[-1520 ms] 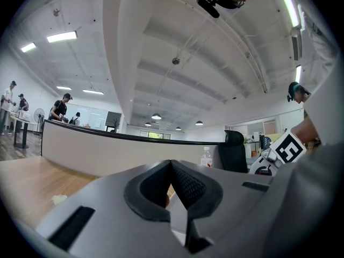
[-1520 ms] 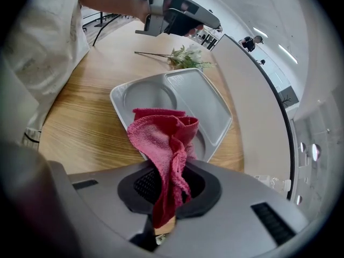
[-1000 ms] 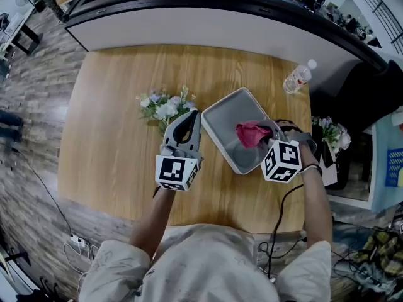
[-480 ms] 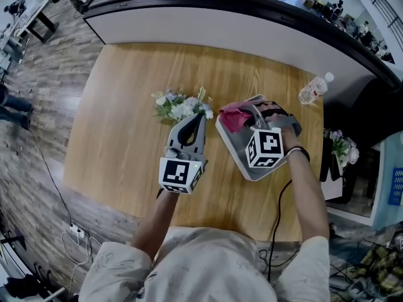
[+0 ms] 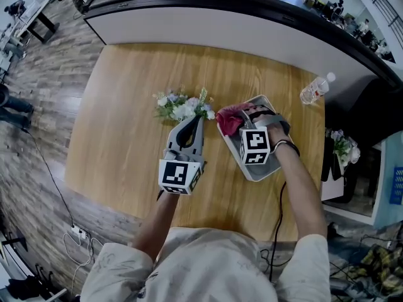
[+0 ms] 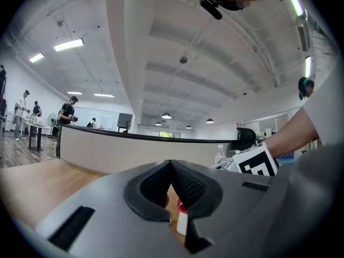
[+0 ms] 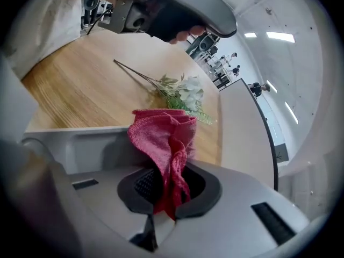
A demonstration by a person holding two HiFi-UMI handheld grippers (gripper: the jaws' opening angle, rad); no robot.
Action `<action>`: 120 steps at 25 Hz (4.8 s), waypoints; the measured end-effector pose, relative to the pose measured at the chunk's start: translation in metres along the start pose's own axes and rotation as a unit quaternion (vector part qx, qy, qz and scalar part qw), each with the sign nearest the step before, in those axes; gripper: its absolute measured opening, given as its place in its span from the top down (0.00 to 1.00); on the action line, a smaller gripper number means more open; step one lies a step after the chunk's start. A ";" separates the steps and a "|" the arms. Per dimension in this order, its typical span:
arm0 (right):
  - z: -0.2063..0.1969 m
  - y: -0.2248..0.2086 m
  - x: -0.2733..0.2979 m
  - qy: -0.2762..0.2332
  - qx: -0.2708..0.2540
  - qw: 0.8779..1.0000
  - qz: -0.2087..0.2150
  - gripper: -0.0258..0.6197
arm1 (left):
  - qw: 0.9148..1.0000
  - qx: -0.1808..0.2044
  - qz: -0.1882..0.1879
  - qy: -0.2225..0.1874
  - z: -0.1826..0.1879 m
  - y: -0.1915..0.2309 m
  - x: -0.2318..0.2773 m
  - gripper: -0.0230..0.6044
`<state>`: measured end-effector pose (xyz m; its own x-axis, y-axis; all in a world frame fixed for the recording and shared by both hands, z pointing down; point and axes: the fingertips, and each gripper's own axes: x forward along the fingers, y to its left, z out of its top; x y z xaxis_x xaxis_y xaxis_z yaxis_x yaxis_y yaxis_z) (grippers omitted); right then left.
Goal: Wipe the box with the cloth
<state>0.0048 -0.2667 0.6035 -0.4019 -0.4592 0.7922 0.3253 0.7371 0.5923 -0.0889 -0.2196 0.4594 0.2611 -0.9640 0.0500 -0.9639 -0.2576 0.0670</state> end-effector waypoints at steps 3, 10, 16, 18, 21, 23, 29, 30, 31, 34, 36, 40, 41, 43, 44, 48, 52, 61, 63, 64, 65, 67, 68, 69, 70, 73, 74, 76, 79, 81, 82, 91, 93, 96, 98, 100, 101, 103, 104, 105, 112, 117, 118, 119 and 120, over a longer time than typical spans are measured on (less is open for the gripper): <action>0.001 0.001 0.001 0.005 0.008 1.000 0.011 0.88 | 1.000 0.000 -0.002 0.002 -0.003 -0.001 0.000 0.95; 0.000 0.002 0.003 0.009 0.011 1.000 0.014 0.88 | 1.000 0.009 0.000 0.003 -0.004 0.003 -0.002 0.95; 0.000 0.003 0.002 0.005 0.022 1.000 0.017 0.88 | 1.000 -0.006 0.004 0.004 -0.003 0.008 -0.006 0.95; 0.000 0.002 0.002 0.007 0.021 1.000 0.016 0.88 | 1.000 -0.007 0.006 0.004 -0.003 0.010 -0.006 0.95; 0.001 0.002 0.001 0.008 0.023 1.000 0.013 0.88 | 1.000 -0.008 0.006 0.004 -0.004 0.009 -0.006 0.95; 0.001 0.004 0.002 0.007 0.026 1.000 0.013 0.88 | 1.000 -0.007 0.005 0.003 -0.004 0.008 -0.006 0.95; 0.003 0.012 -0.002 0.005 0.025 1.000 0.018 0.88 | 1.000 -0.012 0.001 0.001 -0.002 0.006 -0.005 0.95; 0.003 0.013 -0.004 0.005 0.025 0.999 0.020 0.88 | 1.000 -0.012 0.001 0.001 -0.002 0.006 -0.005 0.95; 0.003 0.014 -0.006 0.006 0.024 0.999 0.021 0.88 | 1.000 -0.013 0.001 0.001 -0.002 0.005 -0.004 0.95; 0.001 0.021 -0.010 0.006 0.027 0.999 0.024 0.88 | 1.000 -0.012 -0.003 0.001 -0.002 0.001 -0.003 0.95; 0.000 0.025 -0.013 0.006 0.030 0.999 0.028 0.88 | 1.000 -0.012 -0.006 0.001 -0.002 -0.002 -0.002 0.95; -0.003 0.035 -0.022 0.005 0.036 0.999 0.035 0.88 | 1.000 -0.011 -0.012 -0.001 0.001 -0.007 -0.003 0.95; -0.004 0.037 -0.024 0.006 0.036 0.999 0.037 0.88 | 1.000 -0.011 -0.013 -0.002 0.001 -0.007 -0.003 0.95; -0.005 0.042 -0.027 0.008 0.033 0.999 0.042 0.88 | 1.000 -0.012 -0.013 -0.002 0.001 -0.008 -0.002 0.95; -0.005 0.045 -0.028 0.009 0.032 0.998 0.045 0.88 | 1.000 -0.013 -0.013 -0.002 0.001 -0.008 -0.002 0.95; -0.006 0.053 -0.035 0.009 0.031 0.998 0.050 0.88 | 1.000 -0.013 -0.015 -0.003 0.002 -0.012 -0.003 0.95; -0.008 0.059 -0.040 0.010 0.028 0.998 0.055 0.88 | 1.000 -0.011 -0.017 -0.003 0.001 -0.013 -0.002 0.95; -0.009 0.073 -0.060 0.008 0.026 0.998 0.063 0.88 | 1.000 -0.009 -0.026 -0.005 0.005 -0.019 0.001 0.95; -0.008 0.077 -0.064 0.009 0.023 0.997 0.068 0.88 | 1.000 -0.010 -0.027 -0.006 0.005 -0.020 0.001 0.95; -0.008 0.080 -0.067 0.009 0.023 0.997 0.071 0.88 | 1.000 -0.010 -0.027 -0.006 0.005 -0.020 0.001 0.95; -0.009 0.083 -0.069 0.009 0.023 0.997 0.073 0.88 | 1.000 -0.011 -0.028 -0.006 0.004 -0.021 0.001 0.95; -0.010 0.087 -0.072 0.010 0.022 0.997 0.071 0.88 | 0.999 -0.011 -0.030 -0.006 0.003 -0.022 0.002 0.95; -0.010 0.089 -0.073 0.010 0.022 0.997 0.068 0.88 | 0.999 -0.011 -0.031 -0.005 0.002 -0.023 0.002 0.95; -0.010 0.090 -0.074 0.010 0.022 0.998 0.064 0.88 | 0.999 -0.011 -0.032 -0.004 0.002 -0.024 0.002 0.95; -0.010 0.090 -0.074 0.010 0.023 0.998 0.060 0.88 | 0.999 -0.011 -0.033 -0.004 0.001 -0.025 0.003 0.95; -0.011 0.090 -0.076 0.010 0.031 0.998 0.055 0.88 | 0.999 -0.009 -0.038 -0.003 0.001 -0.028 0.003 0.95; -0.012 0.091 -0.077 0.011 0.033 0.998 0.054 0.88 | 0.999 -0.008 -0.038 -0.003 0.002 -0.028 0.003 0.95; -0.012 0.092 -0.079 0.013 0.036 0.998 0.055 0.88 | 0.999 -0.008 -0.036 -0.001 0.002 -0.026 0.002 0.95; -0.011 0.097 -0.081 0.016 0.039 0.997 0.061 0.88 | 0.999 -0.011 -0.032 0.000 0.000 -0.022 0.001 0.95; -0.012 0.100 -0.084 0.017 0.041 0.997 0.068 0.88 | 0.999 -0.011 -0.032 0.001 -0.002 -0.022 0.001 0.95; -0.012 0.102 -0.085 0.018 0.043 0.996 0.071 0.88 | 0.999 -0.011 -0.033 0.001 -0.003 -0.023 0.002 0.95; -0.016 0.119 -0.093 0.019 0.060 0.995 0.081 0.88 | 0.999 -0.018 -0.040 0.006 -0.008 -0.031 0.004 0.95; -0.017 0.122 -0.094 0.020 0.061 0.994 0.084 0.88 | 0.999 -0.018 -0.042 0.006 -0.008 -0.033 0.004 0.95; -0.018 0.127 -0.097 0.023 0.064 0.993 0.093 0.88 | 0.999 -0.019 -0.041 0.006 -0.009 -0.032 0.004 0.95; -0.019 0.130 -0.101 0.025 0.068 0.992 0.102 0.88 | 0.999 -0.020 -0.040 0.007 -0.009 -0.031 0.003 0.95; -0.021 0.135 -0.105 0.027 0.074 0.990 0.113 0.88 | 0.999 -0.021 -0.039 0.007 -0.009 -0.031 0.003 0.95; -0.022 0.137 -0.108 0.028 0.078 0.990 0.117 0.88 | 0.999 -0.022 -0.040 0.007 -0.010 -0.031 0.003 0.95; -0.024 0.141 -0.111 0.031 0.086 0.988 0.121 0.88 | 0.999 -0.023 -0.040 0.008 -0.011 -0.032 0.002 0.95; -0.025 0.143 -0.113 0.031 0.089 0.988 0.123 0.88 | 0.999 -0.024 -0.041 0.009 -0.013 -0.033 0.002 0.95; -0.026 0.145 -0.114 0.032 0.092 0.987 0.126 0.88 | 0.999 -0.024 -0.042 0.010 -0.014 -0.034 0.002 0.95; -0.024 0.155 -0.128 0.029 0.105 0.984 0.144 0.88 | 0.999 -0.027 -0.045 0.008 -0.014 -0.037 0.003 0.95; -0.024 0.158 -0.132 0.032 0.109 0.983 0.143 0.88 | 0.998 -0.029 -0.047 0.010 -0.015 -0.039 0.003 0.95; -0.024 0.159 -0.132 0.035 0.111 0.983 0.143 0.88 | 0.998 -0.028 -0.047 0.009 -0.015 -0.039 0.003 0.95; -0.024 0.160 -0.133 0.038 0.112 0.982 0.145 0.88 | 0.998 -0.028 -0.047 0.009 -0.014 -0.038 0.002 0.95; -0.024 0.162 -0.133 0.042 0.114 0.982 0.148 0.88 | 0.999 -0.027 -0.047 0.009 -0.014 -0.037 0.002 0.95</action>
<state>0.1309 -0.0983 0.5974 -0.2445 -0.2405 0.9393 0.2134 0.9316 0.2941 -0.0516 -0.2110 0.4713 0.3513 -0.9344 0.0587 -0.9312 -0.3422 0.1254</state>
